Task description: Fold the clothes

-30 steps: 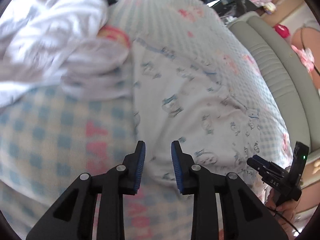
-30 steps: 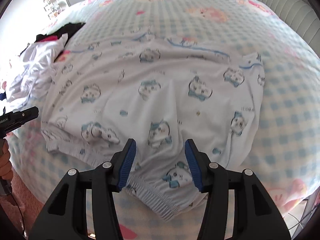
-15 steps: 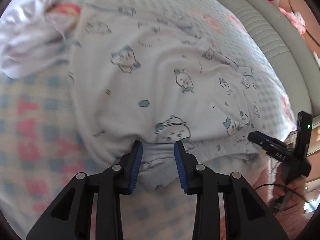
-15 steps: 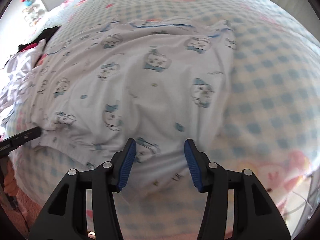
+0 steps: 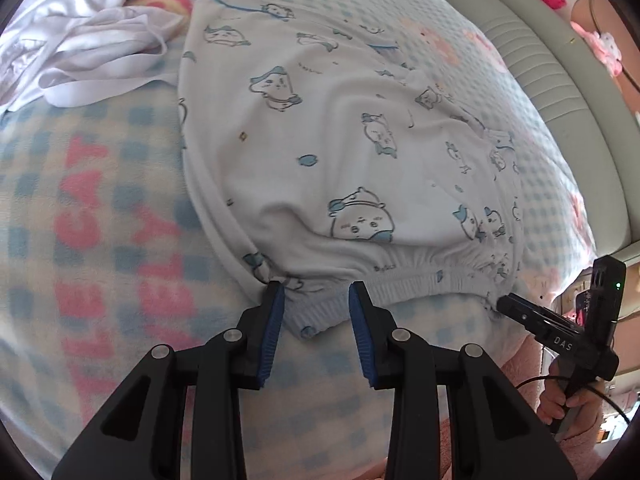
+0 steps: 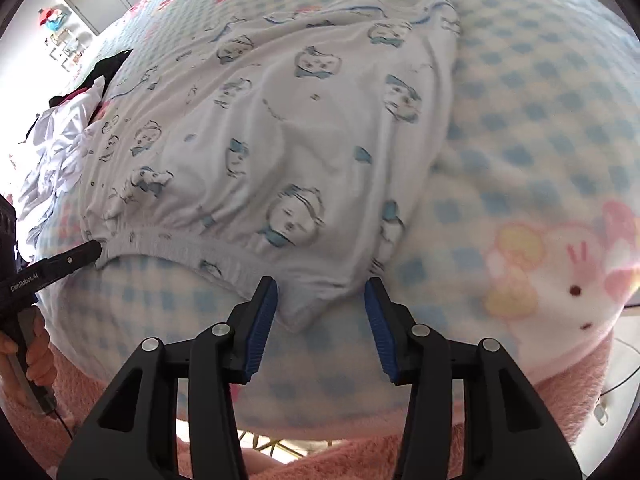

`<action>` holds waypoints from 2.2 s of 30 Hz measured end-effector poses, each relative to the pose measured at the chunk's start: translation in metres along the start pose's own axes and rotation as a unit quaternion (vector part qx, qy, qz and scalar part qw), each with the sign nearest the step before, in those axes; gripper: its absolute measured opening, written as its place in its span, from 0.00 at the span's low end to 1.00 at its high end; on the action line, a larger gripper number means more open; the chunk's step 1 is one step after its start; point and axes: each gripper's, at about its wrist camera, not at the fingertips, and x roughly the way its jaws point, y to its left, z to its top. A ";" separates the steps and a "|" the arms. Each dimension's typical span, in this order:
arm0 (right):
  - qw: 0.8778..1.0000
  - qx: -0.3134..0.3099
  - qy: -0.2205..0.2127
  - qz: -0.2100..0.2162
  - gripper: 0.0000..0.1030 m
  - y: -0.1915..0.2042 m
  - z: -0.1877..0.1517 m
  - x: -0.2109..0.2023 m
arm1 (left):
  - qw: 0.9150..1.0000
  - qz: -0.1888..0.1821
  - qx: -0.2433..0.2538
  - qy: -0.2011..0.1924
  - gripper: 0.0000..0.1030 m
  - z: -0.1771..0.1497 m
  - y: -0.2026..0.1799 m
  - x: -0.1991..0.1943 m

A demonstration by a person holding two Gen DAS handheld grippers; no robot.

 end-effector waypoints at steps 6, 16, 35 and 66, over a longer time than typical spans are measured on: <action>0.997 0.010 -0.063 0.032 0.47 -0.016 0.012 -0.038 | 0.999 0.011 -0.019 -0.036 0.35 0.008 -0.022 -0.014; 0.994 0.064 -0.090 -0.011 0.48 -0.074 0.059 -0.031 | 0.991 -0.065 0.115 -0.003 0.35 0.049 -0.143 0.031; 0.988 0.115 -0.047 0.091 0.47 -0.135 0.195 0.035 | 0.991 -0.035 0.120 0.053 0.36 0.121 -0.205 0.111; 0.981 0.150 -0.109 0.048 0.04 -0.161 0.241 0.035 | 0.986 -0.002 0.151 0.071 0.15 0.300 -0.193 0.187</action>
